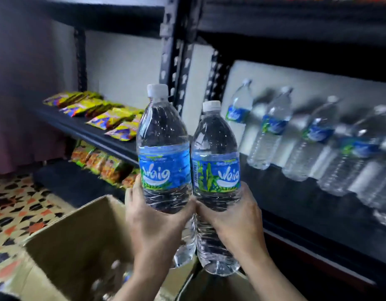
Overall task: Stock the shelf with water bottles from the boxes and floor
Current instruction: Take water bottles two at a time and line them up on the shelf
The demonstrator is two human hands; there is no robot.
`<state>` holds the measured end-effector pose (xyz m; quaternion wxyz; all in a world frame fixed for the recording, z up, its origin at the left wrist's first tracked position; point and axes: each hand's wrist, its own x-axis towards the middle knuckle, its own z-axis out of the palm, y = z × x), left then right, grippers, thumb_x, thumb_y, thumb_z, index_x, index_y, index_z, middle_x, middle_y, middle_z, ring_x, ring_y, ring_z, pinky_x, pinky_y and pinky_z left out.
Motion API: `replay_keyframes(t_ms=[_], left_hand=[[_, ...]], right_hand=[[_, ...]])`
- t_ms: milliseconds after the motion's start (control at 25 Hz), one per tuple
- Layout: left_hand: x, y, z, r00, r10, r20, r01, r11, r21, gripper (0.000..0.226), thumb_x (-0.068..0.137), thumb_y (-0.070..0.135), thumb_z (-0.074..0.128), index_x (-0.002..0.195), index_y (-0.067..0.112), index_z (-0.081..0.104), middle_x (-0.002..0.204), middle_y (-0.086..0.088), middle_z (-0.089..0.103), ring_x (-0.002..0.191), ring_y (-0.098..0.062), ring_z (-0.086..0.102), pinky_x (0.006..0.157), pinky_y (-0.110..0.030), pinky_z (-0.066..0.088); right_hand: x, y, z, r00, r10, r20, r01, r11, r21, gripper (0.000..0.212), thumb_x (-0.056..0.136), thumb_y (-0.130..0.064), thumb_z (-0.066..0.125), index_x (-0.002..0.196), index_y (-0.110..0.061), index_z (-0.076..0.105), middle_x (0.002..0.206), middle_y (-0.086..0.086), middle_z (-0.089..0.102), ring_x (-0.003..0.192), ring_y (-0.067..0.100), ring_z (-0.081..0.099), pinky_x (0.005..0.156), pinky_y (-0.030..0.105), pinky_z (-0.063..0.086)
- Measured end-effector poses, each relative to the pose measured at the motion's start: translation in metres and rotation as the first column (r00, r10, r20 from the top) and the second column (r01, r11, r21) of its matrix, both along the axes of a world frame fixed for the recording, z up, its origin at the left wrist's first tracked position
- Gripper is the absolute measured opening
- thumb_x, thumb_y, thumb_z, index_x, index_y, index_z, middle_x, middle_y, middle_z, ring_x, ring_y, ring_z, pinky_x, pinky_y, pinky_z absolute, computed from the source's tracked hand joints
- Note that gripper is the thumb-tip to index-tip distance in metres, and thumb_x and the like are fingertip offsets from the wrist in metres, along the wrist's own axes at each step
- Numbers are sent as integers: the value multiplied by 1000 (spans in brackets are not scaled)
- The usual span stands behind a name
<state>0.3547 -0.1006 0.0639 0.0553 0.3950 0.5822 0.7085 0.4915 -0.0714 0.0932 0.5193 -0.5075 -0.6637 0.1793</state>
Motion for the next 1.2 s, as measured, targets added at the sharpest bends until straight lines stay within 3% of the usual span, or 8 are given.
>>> replay_keyframes(t_ms=[160, 280, 440, 640, 760, 880, 1040, 1200], left_hand=[[56, 19, 38, 994, -110, 19, 109, 994, 31, 98, 39, 56, 81, 125, 16, 57, 110, 4, 55, 106, -12, 51, 94, -19, 37], [102, 34, 62, 973, -230, 18, 229, 972, 53, 97, 43, 35, 94, 129, 16, 54, 112, 5, 52, 107, -10, 49, 94, -19, 35], [158, 52, 82, 922, -388, -14, 387, 917, 93, 98, 50, 27, 95, 135, 18, 47, 113, 10, 44, 97, 7, 37, 93, -16, 30], [212, 79, 90, 876, -479, -61, 483, 867, 120, 98, 53, 33, 92, 137, 17, 44, 116, 12, 44, 109, -1, 41, 95, -19, 30], [232, 100, 90, 864, -498, -65, 503, 858, 102, 102, 53, 40, 92, 139, 16, 43, 124, 3, 51, 122, -14, 45, 104, -28, 34], [248, 121, 88, 859, -510, -56, 513, 852, 102, 106, 51, 41, 93, 139, 12, 42, 129, -3, 53, 127, -21, 46, 109, -37, 35], [260, 145, 81, 856, -516, -27, 516, 849, 111, 109, 48, 42, 94, 140, 14, 42, 128, -2, 53, 127, -21, 47, 109, -38, 37], [269, 167, 82, 854, -519, -40, 519, 845, 127, 110, 48, 39, 95, 141, 14, 41, 129, -1, 51, 127, -19, 45, 109, -32, 32]], right_hand=[[55, -1, 28, 982, -181, -59, 187, 977, 106, 69, 45, -53, 92, 103, -30, 62, 93, -18, 69, 91, -5, 64, 76, 13, 50], [96, 0, 44, 941, -326, -91, 337, 928, 163, 75, 45, -61, 85, 109, -30, 62, 99, -17, 66, 98, -1, 62, 86, 22, 51], [148, 5, 62, 895, -437, -92, 447, 879, 164, 73, 49, -60, 86, 110, -31, 59, 101, -19, 63, 100, 1, 58, 83, 16, 44], [196, 20, 67, 850, -511, -129, 525, 844, 114, 74, 51, -61, 86, 113, -32, 56, 107, -18, 60, 106, 4, 54, 86, 19, 44], [218, 37, 68, 830, -546, -118, 555, 828, 72, 78, 52, -63, 85, 117, -32, 55, 109, -17, 58, 110, 5, 53, 89, 21, 44], [234, 55, 70, 821, -558, -122, 567, 821, 62, 80, 52, -63, 85, 118, -33, 52, 111, -18, 56, 109, 3, 51, 86, 17, 39], [247, 80, 66, 825, -559, -89, 563, 825, 40, 76, 53, -63, 84, 115, -32, 52, 109, -16, 56, 103, 0, 49, 77, 9, 33], [257, 105, 65, 825, -552, -117, 558, 830, 21, 73, 54, -57, 87, 112, -35, 49, 97, -25, 50, 89, -14, 43, 69, 0, 33]])
